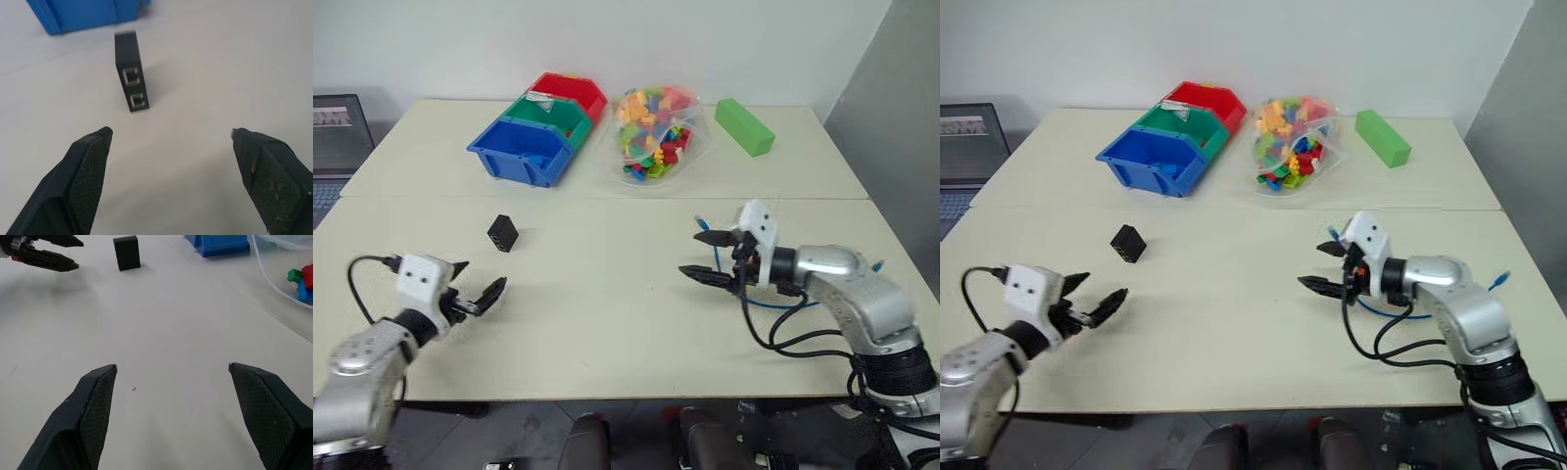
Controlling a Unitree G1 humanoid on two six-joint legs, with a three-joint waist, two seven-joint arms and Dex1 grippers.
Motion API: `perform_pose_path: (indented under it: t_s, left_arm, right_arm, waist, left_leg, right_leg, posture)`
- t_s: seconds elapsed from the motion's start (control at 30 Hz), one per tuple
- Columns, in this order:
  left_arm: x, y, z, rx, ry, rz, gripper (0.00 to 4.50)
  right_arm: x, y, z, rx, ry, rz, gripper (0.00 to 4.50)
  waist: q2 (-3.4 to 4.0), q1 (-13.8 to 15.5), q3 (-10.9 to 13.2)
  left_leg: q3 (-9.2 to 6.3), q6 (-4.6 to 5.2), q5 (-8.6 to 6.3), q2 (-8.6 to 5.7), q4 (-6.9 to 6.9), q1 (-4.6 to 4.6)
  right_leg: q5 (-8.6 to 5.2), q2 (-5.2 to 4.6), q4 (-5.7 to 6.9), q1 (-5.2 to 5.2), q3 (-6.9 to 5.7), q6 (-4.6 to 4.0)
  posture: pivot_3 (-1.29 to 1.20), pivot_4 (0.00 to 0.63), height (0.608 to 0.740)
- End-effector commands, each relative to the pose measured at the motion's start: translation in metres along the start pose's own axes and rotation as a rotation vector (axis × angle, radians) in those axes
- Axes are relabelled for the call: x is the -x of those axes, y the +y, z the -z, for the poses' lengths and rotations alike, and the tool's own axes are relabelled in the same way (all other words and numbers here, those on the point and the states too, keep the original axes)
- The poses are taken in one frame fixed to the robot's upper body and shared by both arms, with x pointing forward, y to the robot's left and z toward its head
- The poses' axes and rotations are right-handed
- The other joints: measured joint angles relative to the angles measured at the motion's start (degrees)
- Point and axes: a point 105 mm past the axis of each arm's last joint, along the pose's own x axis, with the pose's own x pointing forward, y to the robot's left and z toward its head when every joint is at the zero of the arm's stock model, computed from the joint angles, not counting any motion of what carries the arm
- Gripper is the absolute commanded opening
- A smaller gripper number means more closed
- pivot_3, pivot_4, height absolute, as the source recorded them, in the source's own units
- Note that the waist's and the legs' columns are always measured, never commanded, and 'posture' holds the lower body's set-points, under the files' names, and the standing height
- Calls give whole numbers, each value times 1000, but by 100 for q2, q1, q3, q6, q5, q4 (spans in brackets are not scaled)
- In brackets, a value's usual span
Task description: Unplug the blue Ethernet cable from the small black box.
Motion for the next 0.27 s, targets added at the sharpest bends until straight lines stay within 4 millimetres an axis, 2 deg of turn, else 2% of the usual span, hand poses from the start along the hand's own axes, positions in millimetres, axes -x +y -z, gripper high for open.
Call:
perform_pose_path:
  t_s: [0.03,0.27]
  left_arm:
    - [14,-8,-20,5,8,131,4155]
    - [18,-16,-27,19,10,213,4155]
  right_arm:
    - [17,-5,-8,3,-16,-12,3869]
    - [27,-14,-8,2,-3,4,3869]
  waist:
    - [1,-8,1]
    - [1,-6,1]
  left_leg:
    - [4,0,0,0,0,1]
    - [5,1,-1,0,0,0]
  right_leg:
    - [0,0,0,0,3,0]
    - [-1,1,-2,-2,5,0]
  posture:
    - [0,150,740]
    - [0,150,740]
